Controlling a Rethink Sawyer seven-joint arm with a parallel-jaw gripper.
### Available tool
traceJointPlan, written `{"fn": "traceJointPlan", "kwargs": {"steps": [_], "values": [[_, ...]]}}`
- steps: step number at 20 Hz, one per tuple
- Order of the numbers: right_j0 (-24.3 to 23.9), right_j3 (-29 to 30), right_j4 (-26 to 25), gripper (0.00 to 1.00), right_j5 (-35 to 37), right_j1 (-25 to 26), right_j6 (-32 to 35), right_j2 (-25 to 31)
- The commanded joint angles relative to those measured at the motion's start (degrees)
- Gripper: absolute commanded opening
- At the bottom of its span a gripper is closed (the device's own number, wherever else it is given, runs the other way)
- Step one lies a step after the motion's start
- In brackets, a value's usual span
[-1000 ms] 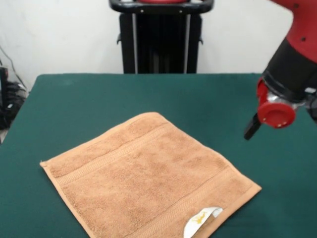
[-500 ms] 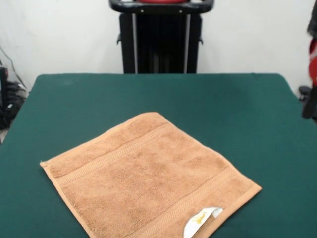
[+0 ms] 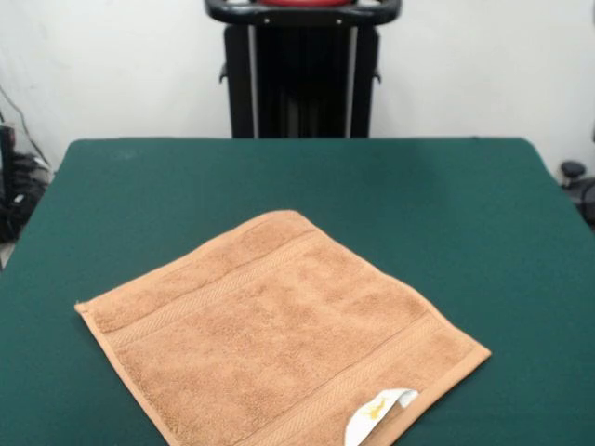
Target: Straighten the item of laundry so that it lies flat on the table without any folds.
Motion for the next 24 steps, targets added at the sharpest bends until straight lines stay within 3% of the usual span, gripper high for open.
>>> {"fn": "traceJointPlan", "kwargs": {"steps": [1,7,14,22,23,24], "values": [[-7.5,10.9,-8.4,0.0,16.2,-1.8,-5.2,11.2],[-8.1,11.4,-14.9,0.0,9.9,0.1,-7.3,11.0],[-8.9,13.3,-18.3,0.0,3.7,-0.8,-7.2,14.1],[-8.2,13.4,-20.1,0.0,-2.1,0.3,-1.0,15.8],[-8.5,13.2,-21.1,1.0,-1.9,0.1,-0.5,16.3],[-8.5,12.9,-21.3,1.0,-1.5,0.1,-0.4,16.3]]}}
